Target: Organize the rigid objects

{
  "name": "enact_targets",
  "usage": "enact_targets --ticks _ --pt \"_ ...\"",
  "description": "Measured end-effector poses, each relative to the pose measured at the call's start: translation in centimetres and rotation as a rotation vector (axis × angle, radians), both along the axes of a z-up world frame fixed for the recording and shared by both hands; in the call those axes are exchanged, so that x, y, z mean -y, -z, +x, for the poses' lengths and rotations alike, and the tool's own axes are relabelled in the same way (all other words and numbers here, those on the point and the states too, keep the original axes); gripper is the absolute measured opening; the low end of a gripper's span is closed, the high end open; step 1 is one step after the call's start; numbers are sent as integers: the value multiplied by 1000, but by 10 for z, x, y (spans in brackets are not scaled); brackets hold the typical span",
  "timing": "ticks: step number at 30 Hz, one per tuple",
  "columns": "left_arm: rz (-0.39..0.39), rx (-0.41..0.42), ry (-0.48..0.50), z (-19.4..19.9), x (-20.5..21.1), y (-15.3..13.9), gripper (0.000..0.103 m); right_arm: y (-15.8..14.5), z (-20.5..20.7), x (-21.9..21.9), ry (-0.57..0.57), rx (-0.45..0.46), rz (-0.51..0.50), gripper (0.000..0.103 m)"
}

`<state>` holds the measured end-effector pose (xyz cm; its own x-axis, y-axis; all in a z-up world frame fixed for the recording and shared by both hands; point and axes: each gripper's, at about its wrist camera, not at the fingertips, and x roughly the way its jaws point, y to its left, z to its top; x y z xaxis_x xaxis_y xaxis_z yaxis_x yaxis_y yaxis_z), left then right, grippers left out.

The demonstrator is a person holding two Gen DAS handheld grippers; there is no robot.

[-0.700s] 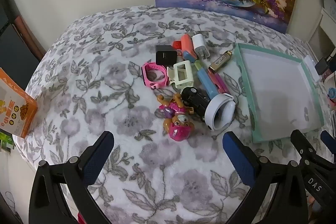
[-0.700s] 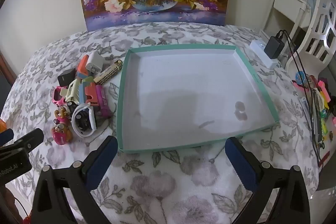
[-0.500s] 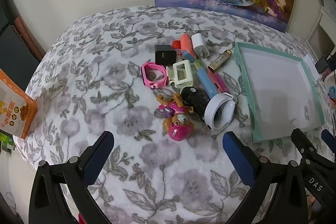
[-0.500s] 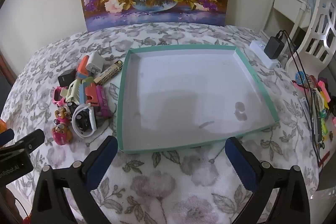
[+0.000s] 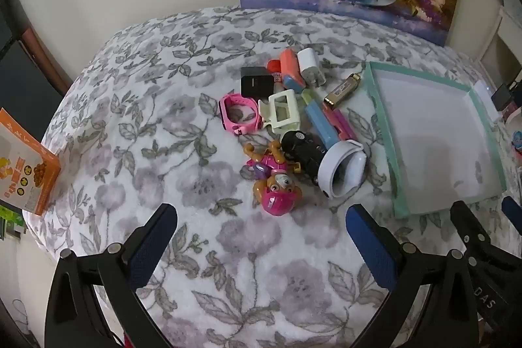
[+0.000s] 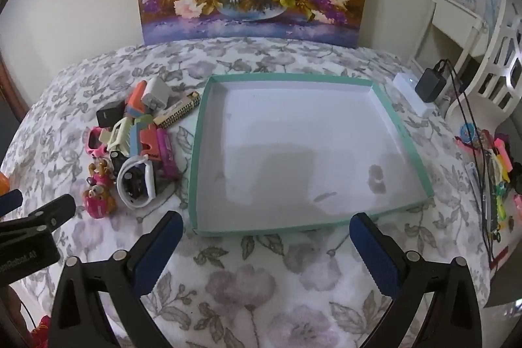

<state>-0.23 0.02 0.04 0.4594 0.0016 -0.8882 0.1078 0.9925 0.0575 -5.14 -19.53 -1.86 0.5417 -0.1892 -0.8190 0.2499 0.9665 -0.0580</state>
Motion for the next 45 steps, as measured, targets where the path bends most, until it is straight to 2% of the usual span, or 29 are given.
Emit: enact_targets --ticks 45 --pt "-4 12 -6 0 3 -2 103 -1 1 -3 -7 0 -6 103"
